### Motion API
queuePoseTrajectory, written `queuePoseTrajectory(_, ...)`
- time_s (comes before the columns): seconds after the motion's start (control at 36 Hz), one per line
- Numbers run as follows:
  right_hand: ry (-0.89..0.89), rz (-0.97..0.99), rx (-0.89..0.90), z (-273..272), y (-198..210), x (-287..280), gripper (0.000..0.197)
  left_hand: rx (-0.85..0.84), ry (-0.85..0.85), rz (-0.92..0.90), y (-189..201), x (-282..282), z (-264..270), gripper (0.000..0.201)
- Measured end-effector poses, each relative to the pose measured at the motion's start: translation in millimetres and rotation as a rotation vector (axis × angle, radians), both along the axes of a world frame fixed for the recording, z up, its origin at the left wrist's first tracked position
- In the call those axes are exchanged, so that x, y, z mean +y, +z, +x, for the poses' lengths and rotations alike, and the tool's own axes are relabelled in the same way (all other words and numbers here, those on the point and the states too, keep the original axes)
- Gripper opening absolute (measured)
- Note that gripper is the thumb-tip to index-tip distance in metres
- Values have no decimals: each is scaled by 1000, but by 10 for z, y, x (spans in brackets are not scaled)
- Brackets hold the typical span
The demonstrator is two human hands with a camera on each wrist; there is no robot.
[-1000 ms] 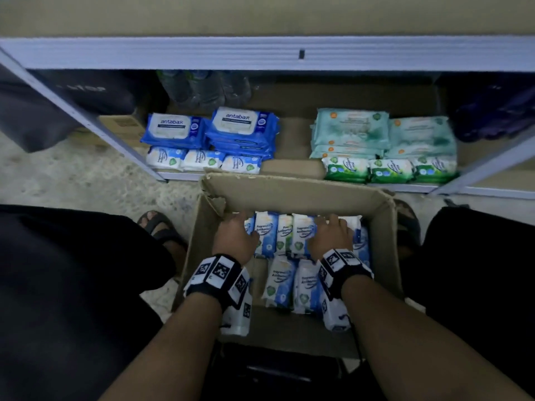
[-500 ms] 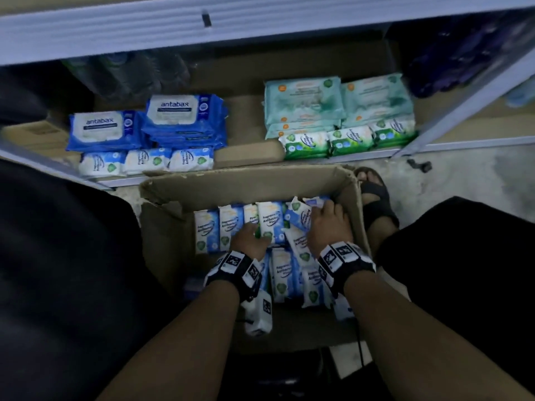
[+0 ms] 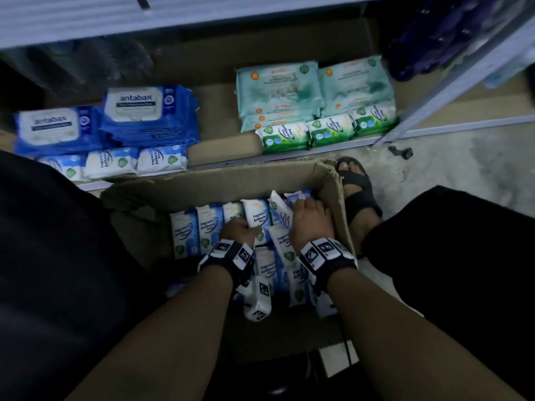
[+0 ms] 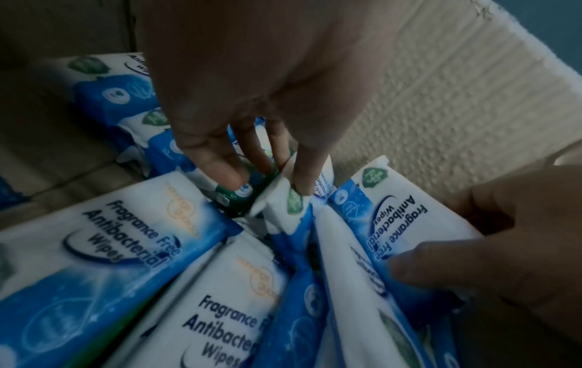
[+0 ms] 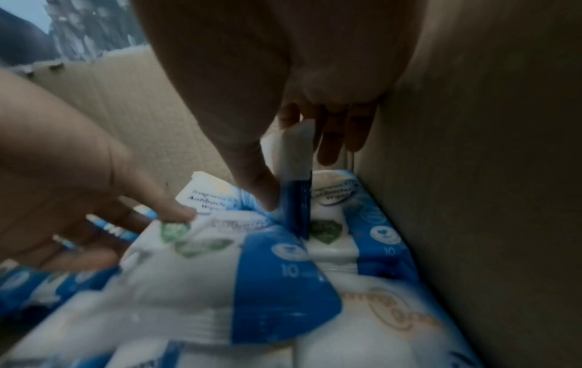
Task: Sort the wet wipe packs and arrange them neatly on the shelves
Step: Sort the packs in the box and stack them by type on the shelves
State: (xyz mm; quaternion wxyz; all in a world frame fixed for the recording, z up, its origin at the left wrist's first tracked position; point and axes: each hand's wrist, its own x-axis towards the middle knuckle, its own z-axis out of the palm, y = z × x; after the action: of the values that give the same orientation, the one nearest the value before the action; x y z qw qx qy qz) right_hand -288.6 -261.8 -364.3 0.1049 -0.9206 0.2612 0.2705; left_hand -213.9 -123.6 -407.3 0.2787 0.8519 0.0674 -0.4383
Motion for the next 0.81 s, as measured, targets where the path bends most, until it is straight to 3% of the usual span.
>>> queuePoseTrajectory(0.17,-165,214,-109,8,157,-49,51,-44,105,-50,228,11,-10,18)
queuePoseTrajectory(0.39,-509,372,-406,-89,439,-39,32,-129,274,-100,627,276,76,29)
queuePoseTrajectory(0.47,-590,437,-520,-93,540,17,34,-99,333,-212,787,397,60,31)
queuePoseTrajectory(0.61,-698,583,-755,-88,655,150,27,-87,605,-421,1038,553,-33,31)
queuePoseTrajectory(0.72,-772,786,-768,-116,786,302,20,-3,609,-491,1194,701,-82,42)
queuePoseTrajectory(0.81,-744,823,-734,-186,794,414,22,92,499,-461,1351,797,-108,57)
